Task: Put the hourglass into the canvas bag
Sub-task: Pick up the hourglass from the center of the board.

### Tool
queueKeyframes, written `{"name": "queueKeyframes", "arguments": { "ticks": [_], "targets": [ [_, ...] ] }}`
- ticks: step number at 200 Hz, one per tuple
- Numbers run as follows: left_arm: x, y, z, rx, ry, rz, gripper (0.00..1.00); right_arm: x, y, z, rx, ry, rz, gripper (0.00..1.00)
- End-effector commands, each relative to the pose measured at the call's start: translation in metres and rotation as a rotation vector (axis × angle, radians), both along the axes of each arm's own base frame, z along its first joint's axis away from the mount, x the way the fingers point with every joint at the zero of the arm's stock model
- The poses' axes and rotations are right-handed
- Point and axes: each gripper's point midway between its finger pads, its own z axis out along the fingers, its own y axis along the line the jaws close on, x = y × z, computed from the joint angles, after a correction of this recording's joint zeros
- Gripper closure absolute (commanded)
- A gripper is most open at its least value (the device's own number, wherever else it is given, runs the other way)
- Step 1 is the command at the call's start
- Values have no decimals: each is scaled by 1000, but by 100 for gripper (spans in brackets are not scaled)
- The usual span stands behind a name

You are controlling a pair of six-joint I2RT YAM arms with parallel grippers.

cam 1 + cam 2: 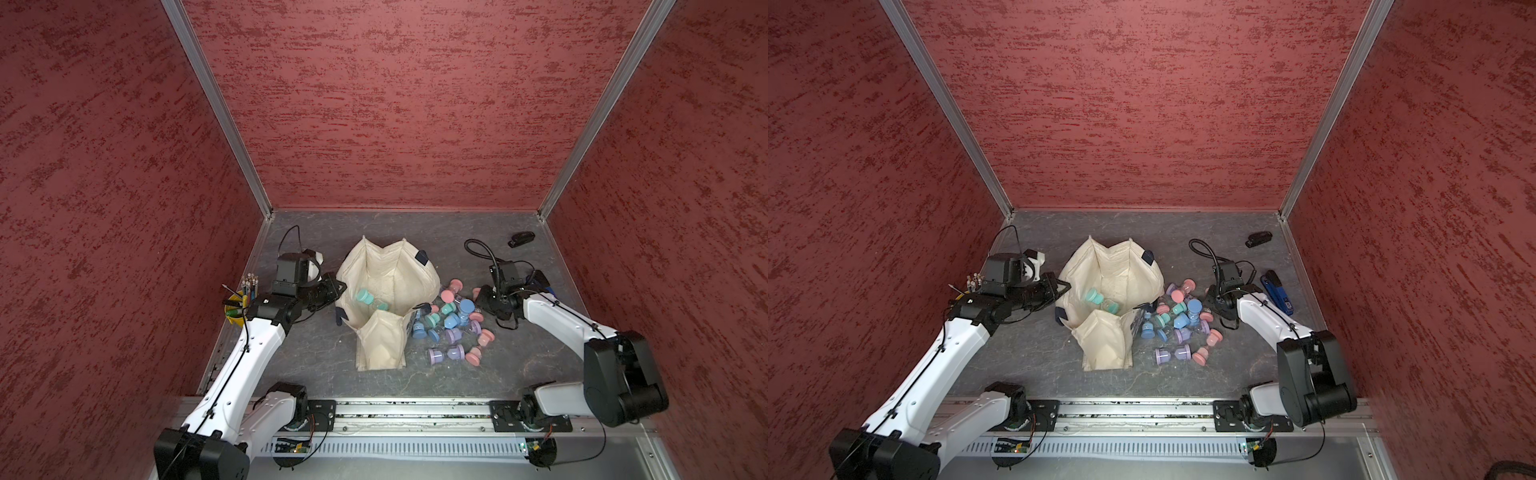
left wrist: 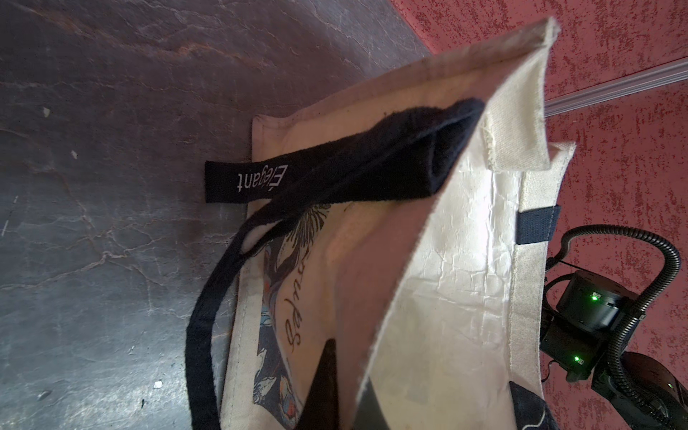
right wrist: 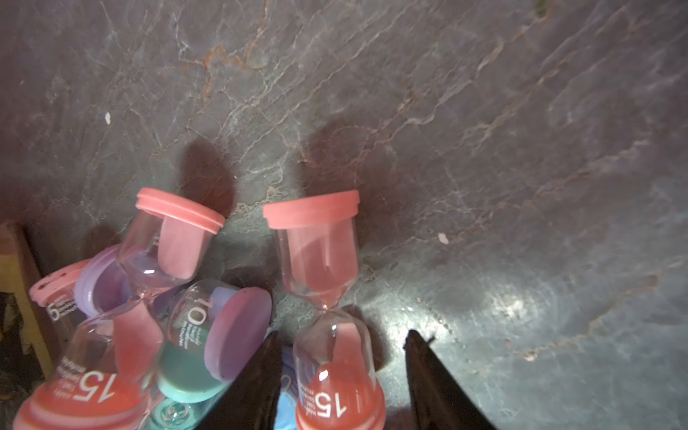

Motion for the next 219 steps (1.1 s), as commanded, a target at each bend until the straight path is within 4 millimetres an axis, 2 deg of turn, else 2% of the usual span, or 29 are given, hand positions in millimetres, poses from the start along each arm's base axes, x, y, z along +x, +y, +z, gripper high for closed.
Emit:
{"name": "queueKeyframes", "arguments": {
  "ticks": [1,120,175,195,219],
  "targets": [
    [1,-1,8,-3,-34,-15,92,11,4,3,15,-29,16,49],
    [1,-2,4,-5,-29,-18,92,7,-2,-34,-29,59,-4,51],
    [0,-2,4,-6,-29,-18,92,1,-6,-41,-42,73,-22,75],
    [0,-2,3,-5,-29,-18,92,2,-7,-37,-44,61,-28,84],
    [0,-2,4,-7,-31,-19,92,5,-11,-25,-57,31,-44,90]
  ]
}}
